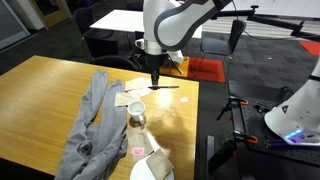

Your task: Place the black pen inside the white mug

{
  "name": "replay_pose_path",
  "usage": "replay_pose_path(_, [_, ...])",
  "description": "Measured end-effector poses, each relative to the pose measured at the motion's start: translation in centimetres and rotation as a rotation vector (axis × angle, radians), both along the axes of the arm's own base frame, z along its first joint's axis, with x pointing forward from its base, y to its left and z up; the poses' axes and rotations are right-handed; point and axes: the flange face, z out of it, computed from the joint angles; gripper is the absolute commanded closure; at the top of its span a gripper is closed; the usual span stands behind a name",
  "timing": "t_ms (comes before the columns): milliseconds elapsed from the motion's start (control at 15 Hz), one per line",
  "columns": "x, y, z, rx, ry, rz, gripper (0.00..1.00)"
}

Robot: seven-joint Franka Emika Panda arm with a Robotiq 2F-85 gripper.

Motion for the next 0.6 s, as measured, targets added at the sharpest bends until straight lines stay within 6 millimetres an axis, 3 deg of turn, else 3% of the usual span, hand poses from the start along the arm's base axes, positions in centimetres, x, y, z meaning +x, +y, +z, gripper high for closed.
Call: replay_pose_path(600, [1.9, 1.3, -1.5, 0.126, -0.067, 0.326, 0.96])
